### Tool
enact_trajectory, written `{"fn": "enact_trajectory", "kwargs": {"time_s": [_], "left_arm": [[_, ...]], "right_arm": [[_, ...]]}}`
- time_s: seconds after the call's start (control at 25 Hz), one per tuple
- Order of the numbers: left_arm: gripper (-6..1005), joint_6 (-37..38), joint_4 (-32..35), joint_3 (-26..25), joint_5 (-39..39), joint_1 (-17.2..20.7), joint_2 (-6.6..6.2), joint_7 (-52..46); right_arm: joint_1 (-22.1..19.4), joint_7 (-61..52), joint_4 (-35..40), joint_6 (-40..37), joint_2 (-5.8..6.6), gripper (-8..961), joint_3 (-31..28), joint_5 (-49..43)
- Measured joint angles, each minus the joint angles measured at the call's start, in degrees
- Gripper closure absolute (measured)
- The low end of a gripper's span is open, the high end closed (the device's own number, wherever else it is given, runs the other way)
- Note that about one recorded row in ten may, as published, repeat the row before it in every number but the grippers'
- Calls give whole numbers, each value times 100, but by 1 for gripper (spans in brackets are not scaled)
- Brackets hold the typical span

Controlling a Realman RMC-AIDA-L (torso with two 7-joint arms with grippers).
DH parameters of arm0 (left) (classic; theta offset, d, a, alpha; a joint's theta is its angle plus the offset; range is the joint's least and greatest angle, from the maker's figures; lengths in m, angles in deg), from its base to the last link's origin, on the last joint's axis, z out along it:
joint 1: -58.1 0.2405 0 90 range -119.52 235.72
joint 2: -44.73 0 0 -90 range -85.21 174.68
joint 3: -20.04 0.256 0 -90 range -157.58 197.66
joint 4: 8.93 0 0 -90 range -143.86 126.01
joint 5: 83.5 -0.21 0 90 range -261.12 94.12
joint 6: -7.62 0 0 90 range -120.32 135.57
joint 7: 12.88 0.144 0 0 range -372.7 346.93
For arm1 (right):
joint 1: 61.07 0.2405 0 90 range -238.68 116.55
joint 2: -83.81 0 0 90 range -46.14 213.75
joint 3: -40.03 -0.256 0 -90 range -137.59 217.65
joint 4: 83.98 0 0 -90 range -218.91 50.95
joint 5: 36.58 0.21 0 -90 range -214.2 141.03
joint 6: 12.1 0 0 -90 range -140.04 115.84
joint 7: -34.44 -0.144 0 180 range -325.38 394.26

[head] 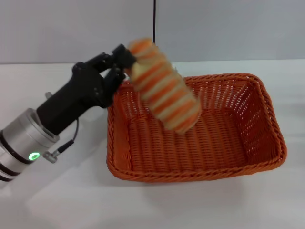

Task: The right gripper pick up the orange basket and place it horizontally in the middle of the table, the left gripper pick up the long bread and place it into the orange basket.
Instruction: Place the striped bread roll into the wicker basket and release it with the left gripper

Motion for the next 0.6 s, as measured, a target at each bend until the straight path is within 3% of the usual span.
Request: {"fn": "enact_trajectory", "kwargs": {"time_s": [0.12,0.36,0.44,0.6], "left_arm": [[899,-3,-39,-6,18,48,1,123],[701,27,-43,-202,50,206,-14,166],[468,58,-44,-390,51,294,-14,167],[385,126,-25,-788,54,483,-25,167]], "right_arm": [[-5,2,-15,0,0,520,0,0],[44,4,-22,-3,7,520,0,0],[68,5,-24,-4,8,520,0,0],[96,4,-25,-1,10,520,0,2]]}}
